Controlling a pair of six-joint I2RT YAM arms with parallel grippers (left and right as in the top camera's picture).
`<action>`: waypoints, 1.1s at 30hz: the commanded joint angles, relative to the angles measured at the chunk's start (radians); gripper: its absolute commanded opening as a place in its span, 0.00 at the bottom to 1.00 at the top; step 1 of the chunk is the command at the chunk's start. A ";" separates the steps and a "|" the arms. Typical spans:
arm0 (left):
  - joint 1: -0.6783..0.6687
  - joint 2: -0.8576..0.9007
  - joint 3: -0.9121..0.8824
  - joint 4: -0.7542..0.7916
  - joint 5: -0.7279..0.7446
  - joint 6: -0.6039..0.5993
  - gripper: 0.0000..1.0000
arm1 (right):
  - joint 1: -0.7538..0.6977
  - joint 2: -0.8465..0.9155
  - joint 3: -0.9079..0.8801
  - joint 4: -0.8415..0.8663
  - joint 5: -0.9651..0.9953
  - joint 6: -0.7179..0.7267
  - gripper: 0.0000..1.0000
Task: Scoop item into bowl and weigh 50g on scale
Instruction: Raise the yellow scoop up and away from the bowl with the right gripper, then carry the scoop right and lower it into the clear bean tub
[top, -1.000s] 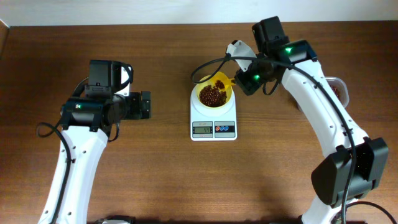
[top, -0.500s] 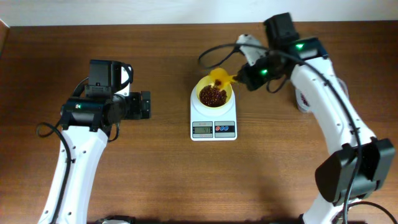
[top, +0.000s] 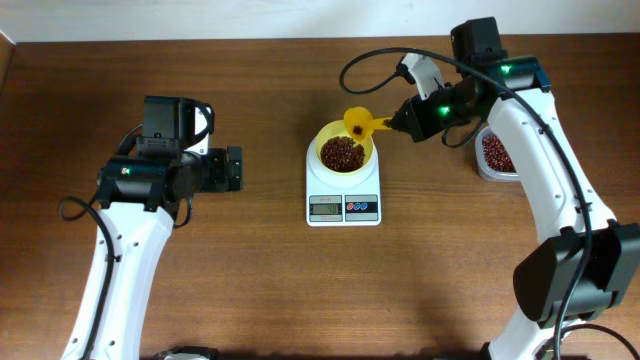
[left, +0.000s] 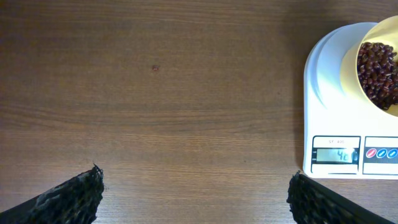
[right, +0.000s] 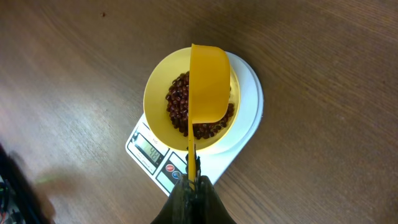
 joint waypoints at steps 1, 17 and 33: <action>0.004 -0.010 0.004 0.002 0.004 0.005 0.99 | 0.011 -0.024 0.023 0.000 -0.021 -0.007 0.04; 0.004 -0.010 0.004 0.002 0.004 0.005 0.99 | 0.215 -0.024 0.023 0.010 0.322 -0.176 0.04; 0.004 -0.010 0.004 0.002 0.004 0.005 0.99 | 0.292 -0.027 0.031 0.012 0.394 -0.194 0.04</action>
